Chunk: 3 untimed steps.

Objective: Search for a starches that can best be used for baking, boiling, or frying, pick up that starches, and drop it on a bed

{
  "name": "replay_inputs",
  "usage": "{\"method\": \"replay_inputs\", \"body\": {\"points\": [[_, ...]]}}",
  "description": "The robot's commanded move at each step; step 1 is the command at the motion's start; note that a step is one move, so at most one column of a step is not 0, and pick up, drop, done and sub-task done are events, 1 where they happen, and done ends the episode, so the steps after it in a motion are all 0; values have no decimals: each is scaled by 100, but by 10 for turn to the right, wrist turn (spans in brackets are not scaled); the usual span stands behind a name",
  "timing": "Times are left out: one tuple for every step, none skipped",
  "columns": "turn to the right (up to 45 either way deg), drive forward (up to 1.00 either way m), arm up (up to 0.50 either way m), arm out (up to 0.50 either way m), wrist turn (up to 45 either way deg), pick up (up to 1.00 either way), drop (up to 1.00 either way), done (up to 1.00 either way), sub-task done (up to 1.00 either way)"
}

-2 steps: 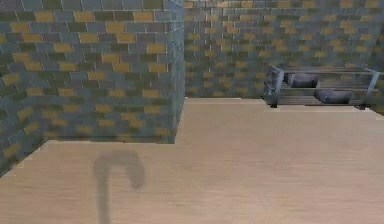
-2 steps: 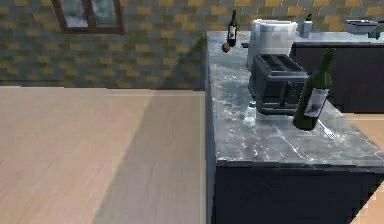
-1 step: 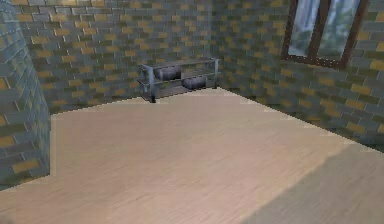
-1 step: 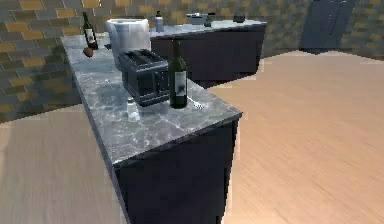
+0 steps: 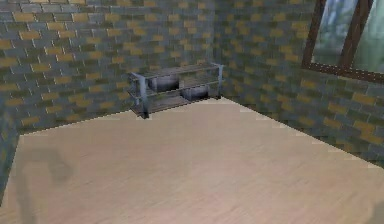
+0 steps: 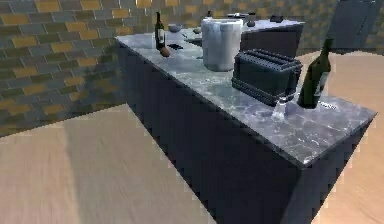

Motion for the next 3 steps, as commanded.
{"method": "replay_inputs", "body": {"points": [[450,0,0,0,0,0,0,0,0],[90,0,0,0,0,0,0,0,0],[0,100,0,0,0,0,0,0,0]]}}
